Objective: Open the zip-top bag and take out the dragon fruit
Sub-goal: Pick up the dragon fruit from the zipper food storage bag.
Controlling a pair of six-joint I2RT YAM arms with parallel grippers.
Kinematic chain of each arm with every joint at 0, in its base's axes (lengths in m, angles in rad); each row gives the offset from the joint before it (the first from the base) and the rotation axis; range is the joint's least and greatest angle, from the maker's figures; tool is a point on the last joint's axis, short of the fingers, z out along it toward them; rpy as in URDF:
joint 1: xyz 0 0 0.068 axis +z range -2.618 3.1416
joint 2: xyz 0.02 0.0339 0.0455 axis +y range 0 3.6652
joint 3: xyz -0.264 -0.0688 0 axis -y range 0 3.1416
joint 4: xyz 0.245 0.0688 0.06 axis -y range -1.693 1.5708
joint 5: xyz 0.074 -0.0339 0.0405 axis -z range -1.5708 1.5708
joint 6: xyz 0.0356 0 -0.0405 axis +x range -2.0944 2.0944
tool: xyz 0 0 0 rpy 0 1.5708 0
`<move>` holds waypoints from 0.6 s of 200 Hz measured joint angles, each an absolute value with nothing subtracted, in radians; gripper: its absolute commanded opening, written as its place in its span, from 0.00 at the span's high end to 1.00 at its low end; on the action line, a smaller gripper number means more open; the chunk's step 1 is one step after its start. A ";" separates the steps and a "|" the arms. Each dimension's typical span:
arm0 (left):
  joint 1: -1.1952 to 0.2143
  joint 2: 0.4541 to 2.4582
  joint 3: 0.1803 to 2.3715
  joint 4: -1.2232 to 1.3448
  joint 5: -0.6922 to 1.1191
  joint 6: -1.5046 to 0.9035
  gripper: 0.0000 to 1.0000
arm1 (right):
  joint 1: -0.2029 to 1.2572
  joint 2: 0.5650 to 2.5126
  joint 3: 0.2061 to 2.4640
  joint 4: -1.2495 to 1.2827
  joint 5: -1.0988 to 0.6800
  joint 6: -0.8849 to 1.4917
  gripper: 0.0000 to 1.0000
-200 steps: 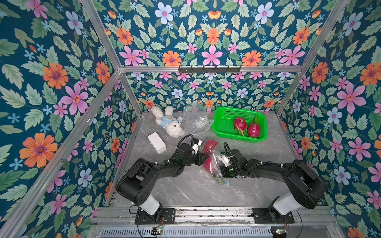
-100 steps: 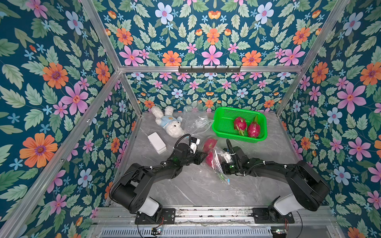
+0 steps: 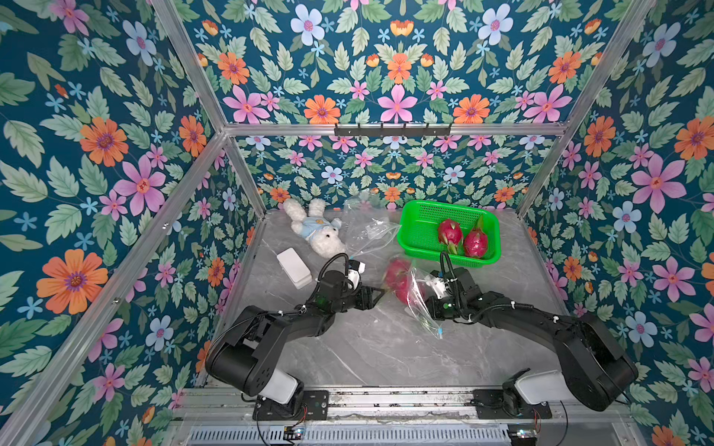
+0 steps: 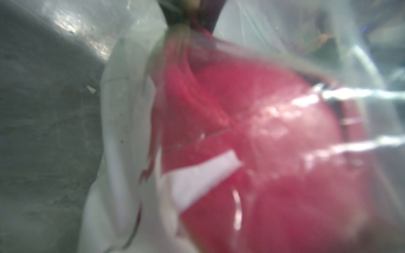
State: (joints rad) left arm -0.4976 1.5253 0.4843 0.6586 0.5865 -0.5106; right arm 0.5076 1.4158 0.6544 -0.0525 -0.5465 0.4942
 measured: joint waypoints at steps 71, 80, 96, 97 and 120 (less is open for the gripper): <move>-0.498 1.669 0.549 0.687 0.608 -0.494 1.00 | 0.506 1.418 0.656 -0.057 -0.565 0.486 1.00; -0.498 1.679 0.563 0.684 0.606 -0.489 1.00 | 0.506 1.411 0.656 -0.060 -0.566 0.486 1.00; -0.498 1.684 0.585 0.675 0.596 -0.476 1.00 | 0.506 1.396 0.657 -0.077 -0.571 0.486 1.00; -0.498 1.684 0.588 0.673 0.594 -0.474 1.00 | 0.506 1.394 0.657 -0.079 -0.572 0.486 1.00; -0.496 1.682 0.620 0.640 0.541 -0.440 1.00 | 0.505 1.356 0.657 -0.126 -0.593 0.486 1.00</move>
